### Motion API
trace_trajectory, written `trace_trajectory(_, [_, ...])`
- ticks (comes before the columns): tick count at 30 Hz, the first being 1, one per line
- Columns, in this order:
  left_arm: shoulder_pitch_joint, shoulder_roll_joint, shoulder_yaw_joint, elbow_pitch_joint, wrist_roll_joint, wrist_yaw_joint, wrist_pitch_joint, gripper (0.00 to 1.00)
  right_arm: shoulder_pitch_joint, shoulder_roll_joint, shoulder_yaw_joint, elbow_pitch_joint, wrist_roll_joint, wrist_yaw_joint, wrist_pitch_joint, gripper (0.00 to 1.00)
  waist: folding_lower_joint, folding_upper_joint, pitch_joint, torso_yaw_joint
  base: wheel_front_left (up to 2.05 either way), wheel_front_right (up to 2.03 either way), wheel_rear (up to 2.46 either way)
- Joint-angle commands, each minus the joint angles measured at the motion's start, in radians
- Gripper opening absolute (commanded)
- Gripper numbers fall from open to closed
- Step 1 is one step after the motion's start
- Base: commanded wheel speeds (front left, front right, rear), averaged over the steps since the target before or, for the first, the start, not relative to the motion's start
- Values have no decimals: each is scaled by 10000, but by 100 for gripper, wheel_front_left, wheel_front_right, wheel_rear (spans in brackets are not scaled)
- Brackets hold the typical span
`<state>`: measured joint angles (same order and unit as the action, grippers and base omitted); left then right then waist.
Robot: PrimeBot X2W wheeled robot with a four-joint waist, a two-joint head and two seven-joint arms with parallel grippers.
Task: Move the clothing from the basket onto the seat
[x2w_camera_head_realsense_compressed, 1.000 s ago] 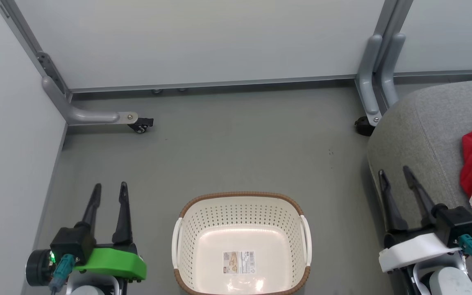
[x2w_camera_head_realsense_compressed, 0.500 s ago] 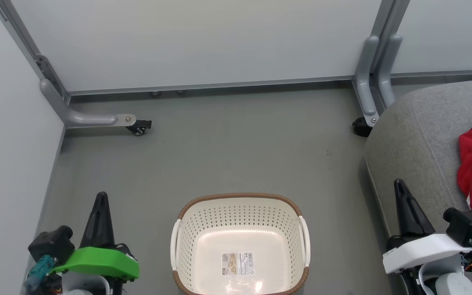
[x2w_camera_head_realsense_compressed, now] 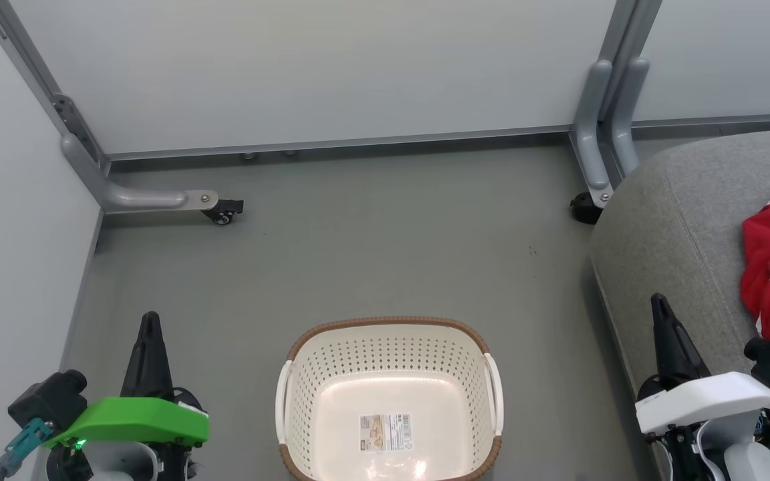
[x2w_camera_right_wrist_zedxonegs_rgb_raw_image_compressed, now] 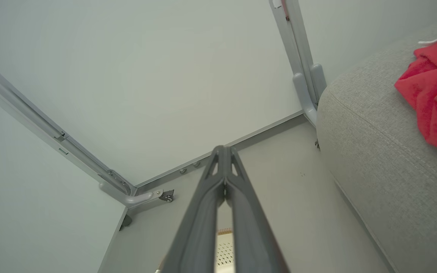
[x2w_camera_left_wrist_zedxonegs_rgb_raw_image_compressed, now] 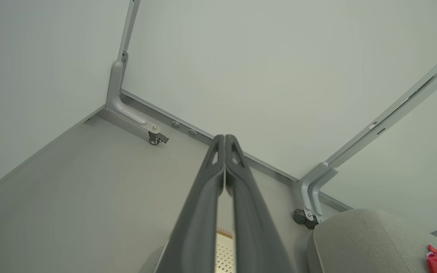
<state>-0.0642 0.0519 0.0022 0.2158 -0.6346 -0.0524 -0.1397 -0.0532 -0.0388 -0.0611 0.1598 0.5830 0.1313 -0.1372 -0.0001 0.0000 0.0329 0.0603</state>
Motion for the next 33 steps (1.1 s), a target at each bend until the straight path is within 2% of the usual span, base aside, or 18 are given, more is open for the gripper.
trace_trajectory(1, [-191, 20, 93, -201, -407, 51, 94, 0, -268, -70, -52, -70, 412, -2, 91, 0, 1, 0, -6, -10, 0, 0, 0])
trace_trajectory(33, [-307, 7, 560, -555, -4541, 195, 1165, 0, -550, -185, -193, 427, 4837, -4, 1106, 0, 1, 0, -128, -213, 0, 0, 0])
